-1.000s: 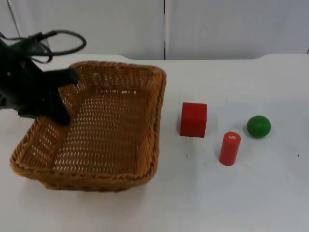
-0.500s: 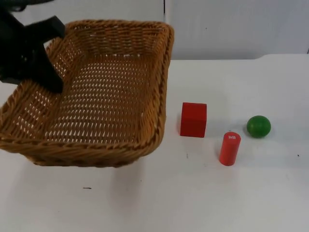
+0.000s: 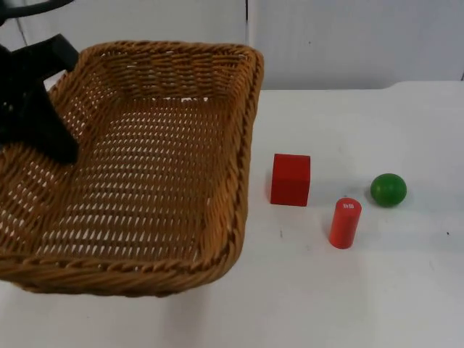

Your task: Pick up the basket with the left hand and place the object to the left of the red cylinder into the basket with the right hand.

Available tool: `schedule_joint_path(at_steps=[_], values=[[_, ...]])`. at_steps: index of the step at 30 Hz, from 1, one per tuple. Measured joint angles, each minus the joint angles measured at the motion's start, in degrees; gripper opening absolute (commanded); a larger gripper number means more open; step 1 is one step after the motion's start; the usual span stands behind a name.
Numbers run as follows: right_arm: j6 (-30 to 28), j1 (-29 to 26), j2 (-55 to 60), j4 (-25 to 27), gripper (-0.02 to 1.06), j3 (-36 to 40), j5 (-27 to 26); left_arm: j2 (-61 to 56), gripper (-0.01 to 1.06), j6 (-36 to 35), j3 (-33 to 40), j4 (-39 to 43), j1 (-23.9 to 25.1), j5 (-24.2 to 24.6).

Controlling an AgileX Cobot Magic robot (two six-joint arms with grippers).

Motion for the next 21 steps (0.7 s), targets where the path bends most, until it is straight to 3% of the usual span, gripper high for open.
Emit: schedule_joint_path(at_steps=[21], values=[[0.0,0.0,0.0,0.0,1.05,0.0,0.1,-2.0,0.00,2.8,2.5,0.5,0.7,-1.1]])
